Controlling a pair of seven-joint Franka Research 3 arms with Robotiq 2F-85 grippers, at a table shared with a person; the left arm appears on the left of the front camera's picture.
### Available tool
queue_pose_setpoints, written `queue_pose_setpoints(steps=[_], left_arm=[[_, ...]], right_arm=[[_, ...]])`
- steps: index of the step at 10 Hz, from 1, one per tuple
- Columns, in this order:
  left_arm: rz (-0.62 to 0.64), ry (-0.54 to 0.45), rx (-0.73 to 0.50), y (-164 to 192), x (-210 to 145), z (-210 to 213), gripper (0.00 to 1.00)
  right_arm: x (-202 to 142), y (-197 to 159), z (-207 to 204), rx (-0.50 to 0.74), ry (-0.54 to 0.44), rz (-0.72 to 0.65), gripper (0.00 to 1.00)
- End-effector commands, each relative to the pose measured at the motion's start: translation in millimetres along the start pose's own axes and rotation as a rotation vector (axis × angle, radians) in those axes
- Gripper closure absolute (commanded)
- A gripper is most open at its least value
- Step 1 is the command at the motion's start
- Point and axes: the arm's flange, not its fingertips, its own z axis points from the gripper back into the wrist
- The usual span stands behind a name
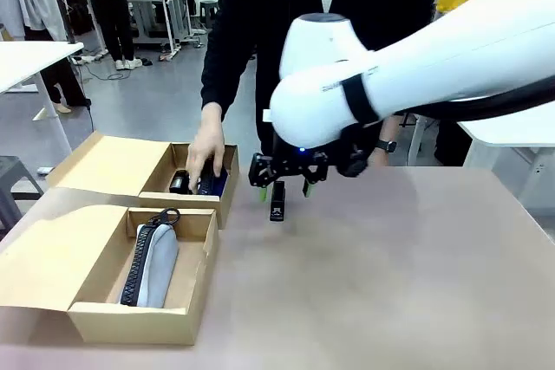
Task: Place items inside the box.
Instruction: Pick up a Pencil pouch or Stapler and place it inside the Mailer Box closest to the robot.
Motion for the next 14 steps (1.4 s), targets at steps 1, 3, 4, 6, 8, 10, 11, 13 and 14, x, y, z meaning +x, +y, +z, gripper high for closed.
queue_pose_setpoints(steps=[1, 3, 4, 6, 8, 10, 11, 13, 14], left_arm=[[-0.019, -0.011, -0.022, -1.3, 0.1, 0.2, 0.0], [-0.019, -0.011, -0.022, -1.3, 0.1, 0.2, 0.0], [-0.019, -0.011, -0.022, -1.3, 0.1, 0.2, 0.0], [-0.019, -0.011, -0.022, -1.3, 0.1, 0.2, 0.0], [-0.019, -0.011, -0.022, -1.3, 0.1, 0.2, 0.0], [-0.019, -0.011, -0.022, -1.3, 0.1, 0.2, 0.0], [-0.019, -0.011, -0.022, -1.3, 0.1, 0.2, 0.0], [-0.019, -0.011, -0.022, -1.3, 0.1, 0.2, 0.0], [-0.019, -0.011, -0.022, -1.3, 0.1, 0.2, 0.0]], right_arm=[[39.7, 31.8, -17.0, -0.075, 0.011, -0.019, 0.0], [67.5, 30.1, -49.6, -0.113, 0.003, -0.046, 0.0], [80.3, 24.2, -64.6, -0.137, 0.005, -0.075, 0.0], [95.3, 12.3, -79.2, -0.139, -0.013, -0.144, 0.0], [100.2, 3.7, -84.6, -0.113, 0.017, -0.179, 0.0], [102.0, -0.2, -90.4, -0.121, 0.036, -0.19, 0.0], [103.6, -2.8, -92.8, -0.117, 0.045, -0.195, 0.0], [103.7, -8.2, -95.1, -0.126, 0.056, -0.208, 0.59], [102.9, -11.4, -97.3, -0.109, 0.062, -0.213, 0.6]])
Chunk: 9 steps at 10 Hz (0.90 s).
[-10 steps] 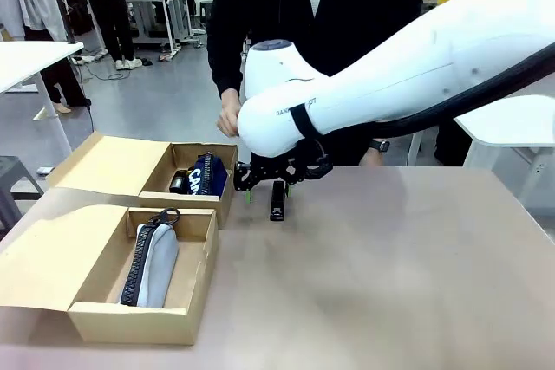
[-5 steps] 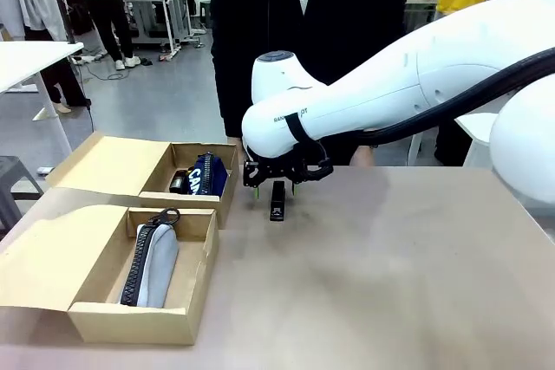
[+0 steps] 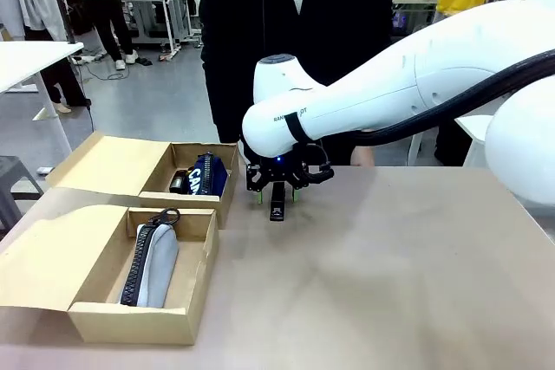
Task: Place items inside the box.
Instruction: Pick up a Pencil pouch or Stapler and place it inside the Mailer Box closest to the robot.
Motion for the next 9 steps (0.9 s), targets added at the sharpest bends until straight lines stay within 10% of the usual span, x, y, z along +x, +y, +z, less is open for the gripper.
queue_pose_setpoints(steps=[1, 4, 9], left_arm=[[-0.019, -0.011, -0.021, -1.1, 0.0, 0.1, 0.0], [-0.019, -0.011, -0.021, -1.1, 0.0, 0.1, 0.0], [-0.019, -0.011, -0.021, -1.1, 0.0, 0.1, 0.0]], right_arm=[[1.9, -2.3, -0.6, 0.011, 0.013, -0.04, 1.0], [0.3, -6.9, -5.9, 0.01, 0.018, -0.05, 0.86], [-8.7, -13.6, -8.0, -0.002, 0.04, -0.044, 1.0]])
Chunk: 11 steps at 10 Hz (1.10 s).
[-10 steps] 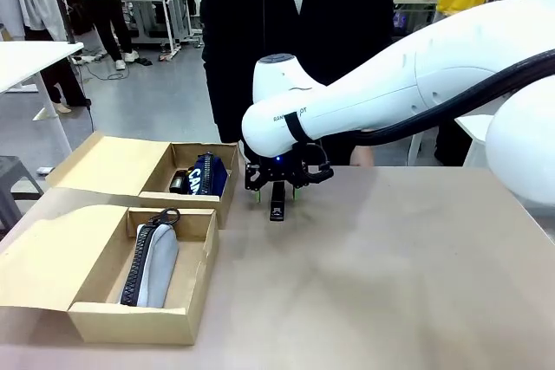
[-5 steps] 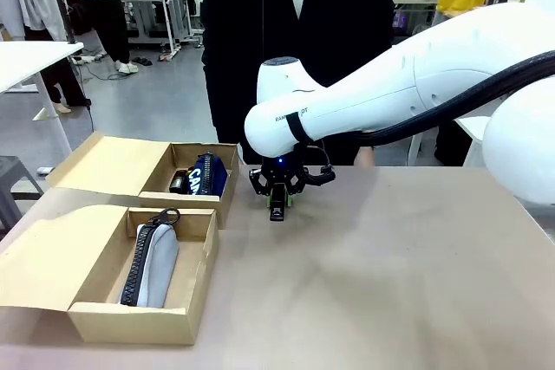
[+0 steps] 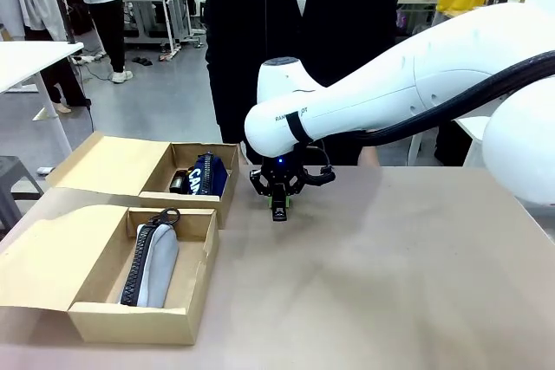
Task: Place items inside the box.
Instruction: Pick up a Pencil pouch or Stapler and place it inside the Mailer Box closest to the robot.
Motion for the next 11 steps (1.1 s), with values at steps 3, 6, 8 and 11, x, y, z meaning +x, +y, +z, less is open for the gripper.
queue_pose_setpoints(steps=[3, 6, 8, 11], left_arm=[[-0.019, -0.011, -0.021, -1.1, 0.0, 0.1, 0.0], [-0.019, -0.011, -0.021, -1.1, 0.0, 0.1, 0.0], [-0.019, -0.011, -0.021, -1.1, 0.0, 0.1, 0.0], [-0.019, -0.011, -0.021, -1.1, 0.0, 0.1, 0.0]], right_arm=[[-93.0, -54.9, 82.1, 0.047, 0.135, -0.03, 1.0], [-211.7, -124.1, 137.4, 0.098, 0.288, 0.058, 1.0], [-253.3, -177.5, 138.9, 0.221, 0.287, -0.014, 1.0], [-262.6, -173.8, 139.1, 0.186, 0.299, -0.028, 0.8]])
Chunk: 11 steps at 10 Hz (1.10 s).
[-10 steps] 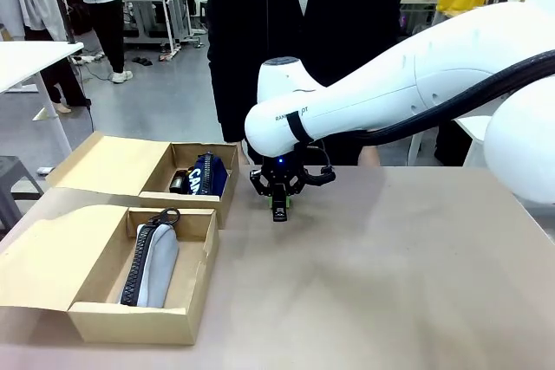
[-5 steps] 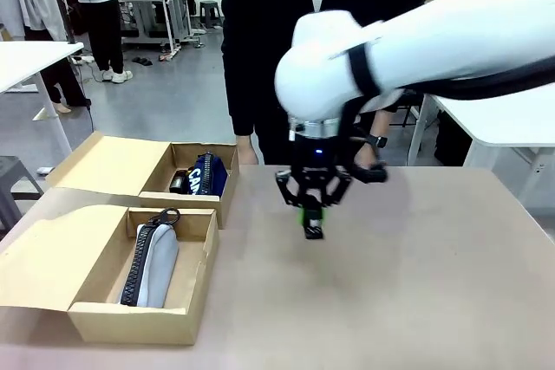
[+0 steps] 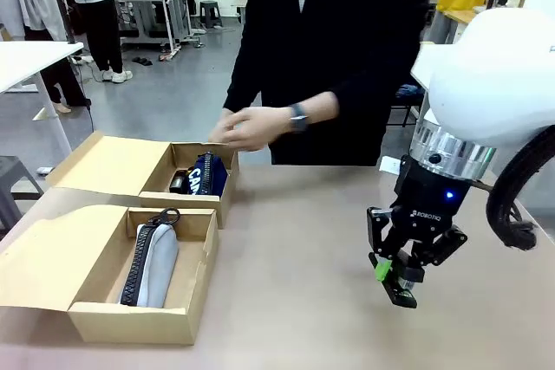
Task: Place items inside the box.
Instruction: Pick up a Pencil pouch or Stapler and place it inside the Mailer Box closest to the robot.
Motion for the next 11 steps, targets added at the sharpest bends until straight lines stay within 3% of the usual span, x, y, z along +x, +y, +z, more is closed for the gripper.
queue_pose_setpoints(steps=[1, 2, 3, 5, 7, 8, 9, 10, 11], left_arm=[[-0.018, -0.01, -0.02, -1.0, 0.2, -0.2, 0.0], [-0.018, -0.01, -0.02, -1.0, 0.2, -0.2, 0.0], [-0.018, -0.01, -0.02, -1.0, 0.2, -0.2, 0.0], [-0.018, -0.01, -0.02, -1.0, 0.2, -0.2, 0.0], [-0.018, -0.01, -0.02, -1.0, 0.2, -0.2, 0.0], [-0.018, -0.01, -0.02, -1.0, 0.2, -0.2, 0.0], [-0.018, -0.01, -0.02, -1.0, 0.2, -0.2, 0.0], [-0.018, -0.01, -0.02, -1.0, 0.2, -0.2, 0.0], [-0.018, -0.01, -0.02, -1.0, 0.2, -0.2, 0.0]], right_arm=[[25.1, 24.4, 3.2, -0.049, 0.038, 0.034, 0.8], [0.0, 0.0, 0.0, 0.0, 0.0, 0.0, 0.8], [16.6, 21.2, -2.0, 0.065, -0.028, 0.042, 0.64], [14.8, 78.8, -5.1, 0.185, 0.024, 0.09, 0.64], [-12.6, 149.2, -30.9, 0.092, 0.032, 0.072, 0.64], [-31.1, 170.3, -47.9, 0.003, 0.047, 0.187, 0.64], [-42.0, 180.2, -58.4, -0.077, 0.036, 0.267, 0.64], [-26.6, 146.5, -32.5, 0.099, 0.056, 0.129, 0.64], [-47.6, 169.6, -53.8, 0.025, 0.068, 0.202, 0.64]])
